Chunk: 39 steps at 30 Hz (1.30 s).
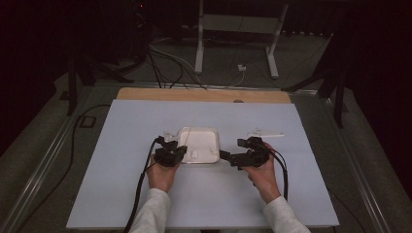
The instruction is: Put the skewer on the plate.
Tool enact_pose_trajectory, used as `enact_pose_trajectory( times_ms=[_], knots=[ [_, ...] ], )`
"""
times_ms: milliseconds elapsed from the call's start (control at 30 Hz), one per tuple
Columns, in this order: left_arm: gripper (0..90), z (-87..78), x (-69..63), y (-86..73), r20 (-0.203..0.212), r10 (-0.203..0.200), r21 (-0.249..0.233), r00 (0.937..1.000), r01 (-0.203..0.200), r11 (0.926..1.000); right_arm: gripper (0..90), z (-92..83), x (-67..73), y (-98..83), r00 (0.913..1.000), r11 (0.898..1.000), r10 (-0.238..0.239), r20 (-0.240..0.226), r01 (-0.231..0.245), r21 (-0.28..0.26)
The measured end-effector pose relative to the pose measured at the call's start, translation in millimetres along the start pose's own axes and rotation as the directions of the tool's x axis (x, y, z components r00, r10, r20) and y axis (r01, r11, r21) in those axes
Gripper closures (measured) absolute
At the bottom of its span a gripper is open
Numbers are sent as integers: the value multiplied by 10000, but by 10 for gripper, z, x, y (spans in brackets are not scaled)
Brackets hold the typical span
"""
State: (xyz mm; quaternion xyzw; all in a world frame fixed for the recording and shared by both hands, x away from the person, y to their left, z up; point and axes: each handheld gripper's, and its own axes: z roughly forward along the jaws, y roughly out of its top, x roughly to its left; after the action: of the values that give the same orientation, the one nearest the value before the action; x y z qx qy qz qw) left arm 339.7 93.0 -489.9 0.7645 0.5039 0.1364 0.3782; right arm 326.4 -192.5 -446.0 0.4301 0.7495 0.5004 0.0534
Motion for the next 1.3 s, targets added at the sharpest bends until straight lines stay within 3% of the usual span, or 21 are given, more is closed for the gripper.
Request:
enact_pose_trajectory(
  times_ms=[467, 833, 933, 1033, 1200, 1300],
  knots=[
    [890, 102, -66, 9, -304, -390, 682, 9988, 410, 9968, 0, -134, 24, -101, 9999, 9996, 7, -101, -10, -288],
    [869, 151, -75, -20, -361, -879, 1182, 9955, 916, 9888, 0, -190, 26, -133, 9999, 9991, -14, -140, 8, -420],
    [793, 148, -82, -36, -281, -883, 1179, 9957, 910, 9888, 0, -197, 28, -135, 9999, 9991, -33, -144, 27, -421],
    [650, 101, -101, -30, -30, -842, 849, 9964, 842, 9928, 0, -205, 33, -146, 9999, 9991, -13, -146, 7, -413],
    [459, -77, -82, -7, 541, -723, -63, 9959, 727, 9973, 0, -253, 31, -163, 9998, 9985, -201, -40, 198, -517],
    [301, -253, -66, -14, 722, -214, -810, 9972, 272, 9963, 0, -316, 17, -190, 9986, 9964, -507, 179, 518, -664]
  ],
)
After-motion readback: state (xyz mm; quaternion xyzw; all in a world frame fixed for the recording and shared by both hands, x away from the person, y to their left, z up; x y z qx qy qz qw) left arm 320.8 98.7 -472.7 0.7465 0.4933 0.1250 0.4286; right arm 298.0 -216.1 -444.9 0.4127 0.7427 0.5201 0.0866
